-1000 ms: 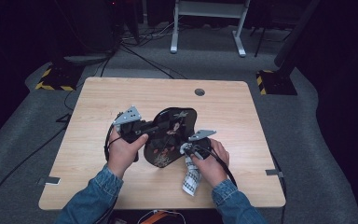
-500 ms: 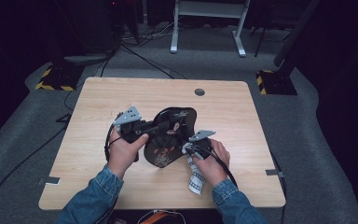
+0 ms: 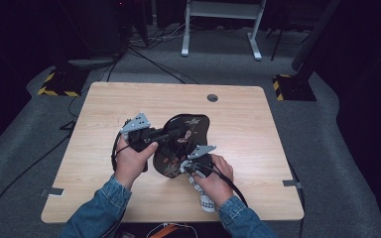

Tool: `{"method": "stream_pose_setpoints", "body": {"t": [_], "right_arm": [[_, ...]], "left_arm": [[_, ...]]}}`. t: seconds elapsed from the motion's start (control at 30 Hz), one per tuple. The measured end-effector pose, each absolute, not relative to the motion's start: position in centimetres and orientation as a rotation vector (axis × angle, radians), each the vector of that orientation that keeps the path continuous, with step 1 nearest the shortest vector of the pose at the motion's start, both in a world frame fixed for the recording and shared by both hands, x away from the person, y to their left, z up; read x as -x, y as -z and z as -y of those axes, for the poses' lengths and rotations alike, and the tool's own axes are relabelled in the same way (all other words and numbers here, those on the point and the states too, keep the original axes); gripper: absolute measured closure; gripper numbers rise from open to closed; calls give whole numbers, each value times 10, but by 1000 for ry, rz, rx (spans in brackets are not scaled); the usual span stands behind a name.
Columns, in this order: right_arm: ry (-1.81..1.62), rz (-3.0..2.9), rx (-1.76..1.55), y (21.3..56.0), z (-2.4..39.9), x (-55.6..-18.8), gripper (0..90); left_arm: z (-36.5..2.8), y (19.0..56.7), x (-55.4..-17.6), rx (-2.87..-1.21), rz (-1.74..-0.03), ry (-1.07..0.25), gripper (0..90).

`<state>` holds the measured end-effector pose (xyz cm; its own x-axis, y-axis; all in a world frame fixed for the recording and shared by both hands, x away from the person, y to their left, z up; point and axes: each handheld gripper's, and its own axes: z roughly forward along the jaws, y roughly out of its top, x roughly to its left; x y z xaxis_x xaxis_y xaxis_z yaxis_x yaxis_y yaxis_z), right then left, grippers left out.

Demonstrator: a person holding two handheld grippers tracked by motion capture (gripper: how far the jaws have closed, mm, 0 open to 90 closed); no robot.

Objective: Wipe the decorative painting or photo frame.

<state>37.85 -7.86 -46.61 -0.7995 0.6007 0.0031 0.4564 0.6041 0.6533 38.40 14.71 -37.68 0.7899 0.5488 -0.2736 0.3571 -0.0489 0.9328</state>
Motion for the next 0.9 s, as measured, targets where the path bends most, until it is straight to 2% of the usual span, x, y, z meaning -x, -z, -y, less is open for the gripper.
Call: {"method": "stream_pose_setpoints", "body": {"t": [0.53,0.9], "right_arm": [[-865,-2510,-1027,471,115,-404,813],[-868,-2599,-926,477,89,-388,812]], "left_arm": [[-148,377,-384,-1662,-732,-180,789],[-147,377,-384,-1658,-735,-175,789]]}}
